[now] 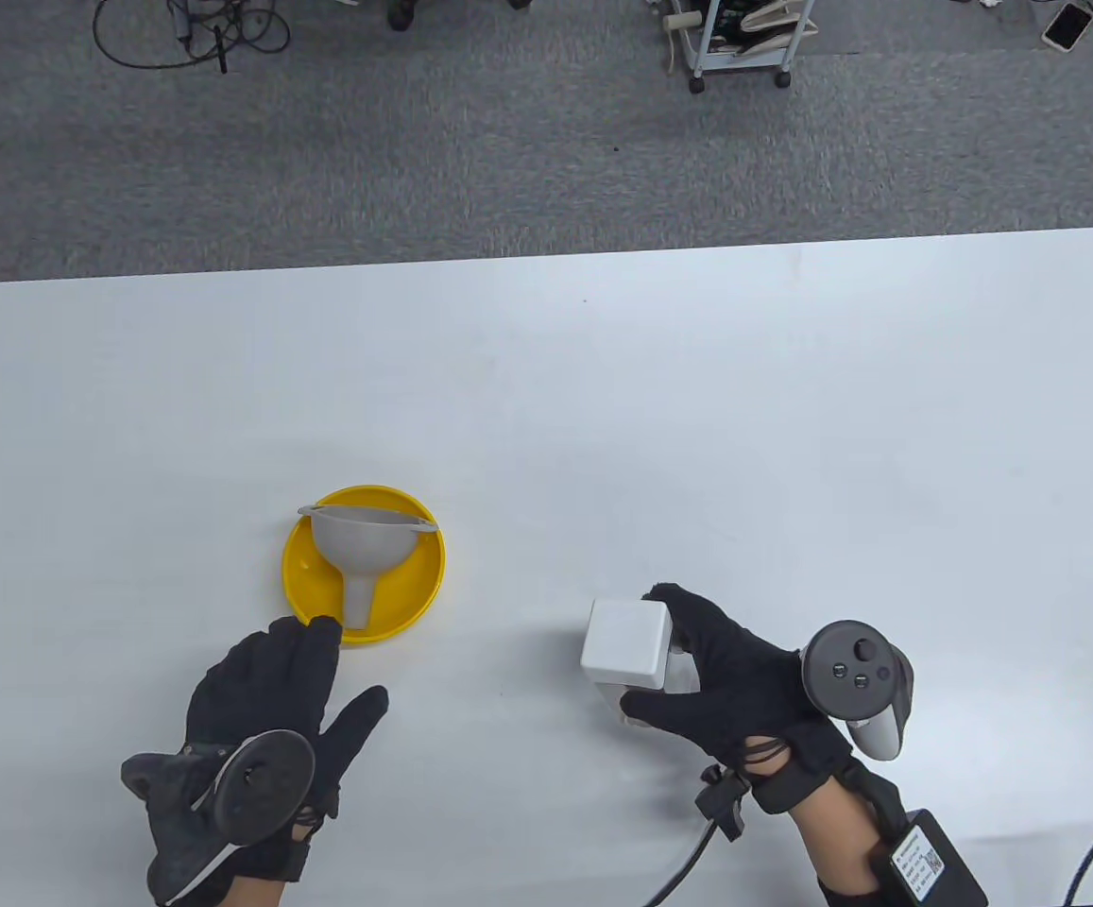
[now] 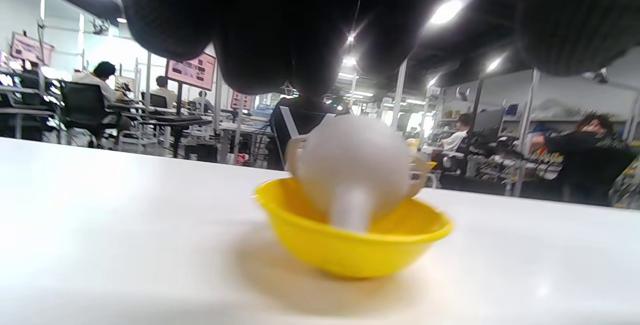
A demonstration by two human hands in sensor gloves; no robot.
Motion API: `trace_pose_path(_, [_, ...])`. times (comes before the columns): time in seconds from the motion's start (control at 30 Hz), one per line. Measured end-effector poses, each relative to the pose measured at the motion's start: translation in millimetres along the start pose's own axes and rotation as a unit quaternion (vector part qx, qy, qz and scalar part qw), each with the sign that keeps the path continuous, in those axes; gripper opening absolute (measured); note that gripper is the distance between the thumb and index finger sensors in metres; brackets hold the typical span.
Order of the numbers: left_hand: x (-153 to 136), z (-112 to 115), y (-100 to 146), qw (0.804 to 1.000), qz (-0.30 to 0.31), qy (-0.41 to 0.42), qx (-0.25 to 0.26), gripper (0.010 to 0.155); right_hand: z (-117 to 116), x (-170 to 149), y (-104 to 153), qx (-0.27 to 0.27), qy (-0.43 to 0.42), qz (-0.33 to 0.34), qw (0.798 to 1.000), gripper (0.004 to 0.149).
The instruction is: Transfer raisins through funnel into coffee jar
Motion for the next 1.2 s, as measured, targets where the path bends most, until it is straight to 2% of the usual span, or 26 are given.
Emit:
trace_pose_path(0.1, [-9.2, 9.9, 6.9, 0.999, -0.007, -0.047, -0.008, 0.077, -3.6, 0.3, -0.9, 0.016, 0.039, 0.007, 0.999, 0.089])
trace_pose_path(0.43, [-28.6, 36.9, 15.9, 0.995, -0.026, -0.098, -0.018, 0.078, -3.1, -9.3, 0.0, 0.01, 0.044, -0.01, 0.999, 0.089])
trace_pose_path(0.7, [-31.4, 38.4, 16.6, 0.994, -0.031, -0.1, -0.025, 0.079, 1.6, -12.8, -3.1, 0.012, 0.088, -0.041, 0.995, 0.088])
trace_pose_path(0.87, [-38.3, 38.7, 18.3, 0.995, -0.043, -0.087, -0.032, 0.08, -0.6, -5.3, -23.0, 0.022, 0.125, -0.047, 0.991, 0.088])
trace_pose_path(1.07, [-42.2, 43.5, 15.5, 0.994, -0.047, -0.079, -0.053, 0.081, -8.8, 1.2, -59.6, 0.076, 0.069, -0.065, 0.993, 0.087])
trace_pose_path(1.2, [-38.6, 46.1, 13.7, 0.994, -0.037, -0.082, -0.065, 0.082, -20.5, -13.0, -74.0, 0.086, 0.046, -0.089, 0.991, 0.087])
Point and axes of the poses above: the tracker on the back of each hand, its own x axis roughly to the thumb side, its own y axis roughly from the fingertips to the wrist, z = x × y, the point moved 1 cm from there along -y, roughly from the wrist to the fingertips, and after that the axes turned 15 degrees about z, right-handed, at the moved point
